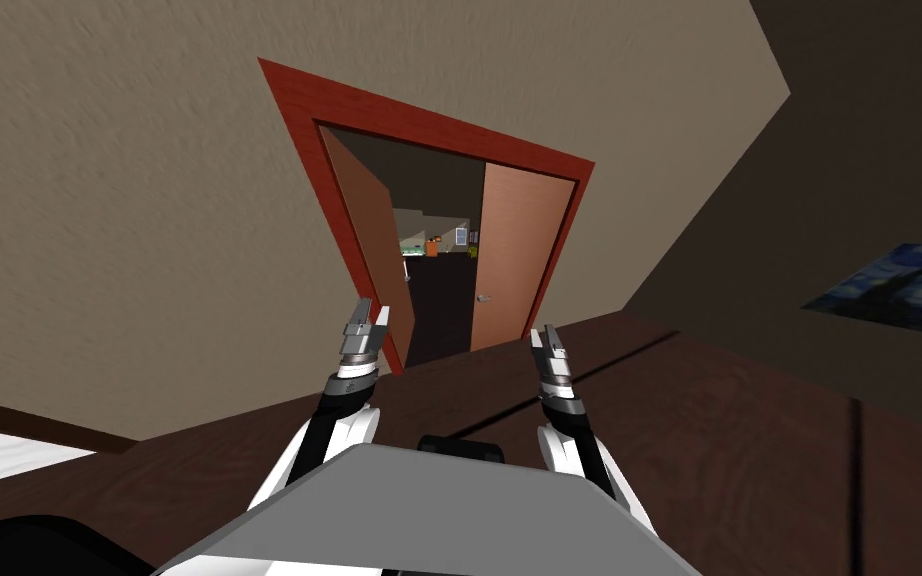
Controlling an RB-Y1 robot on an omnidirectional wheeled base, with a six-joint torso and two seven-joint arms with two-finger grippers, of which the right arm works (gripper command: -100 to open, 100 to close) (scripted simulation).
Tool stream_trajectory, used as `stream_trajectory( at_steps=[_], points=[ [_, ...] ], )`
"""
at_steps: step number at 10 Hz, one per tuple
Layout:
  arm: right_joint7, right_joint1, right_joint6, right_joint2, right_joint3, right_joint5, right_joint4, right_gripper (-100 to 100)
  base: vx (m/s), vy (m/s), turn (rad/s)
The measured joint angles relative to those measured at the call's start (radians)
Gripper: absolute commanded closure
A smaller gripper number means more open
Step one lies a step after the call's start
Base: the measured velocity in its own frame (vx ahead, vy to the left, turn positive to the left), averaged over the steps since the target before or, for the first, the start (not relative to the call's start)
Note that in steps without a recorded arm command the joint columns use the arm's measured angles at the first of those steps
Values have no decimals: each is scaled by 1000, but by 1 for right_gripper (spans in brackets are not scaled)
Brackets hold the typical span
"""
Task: Push the door open
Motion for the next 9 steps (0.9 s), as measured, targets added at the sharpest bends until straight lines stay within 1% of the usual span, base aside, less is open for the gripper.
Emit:
stream_trajectory(
  at_steps=[2,4,6,8,9],
  points=[
    [-8,-12,-8,-4,21,6,47,-100,121,-22,-4],
    [-21,-28,-13,-16,27,5,90,-100,122,-20,-8],
    [-35,-30,-21,-26,46,7,129,-100,118,-14,-6],
    [-45,-45,-30,-34,57,9,176,-100,109,-9,-4],
    [-50,-47,-34,-36,64,10,193,-100,93,0,-8]
  ],
)
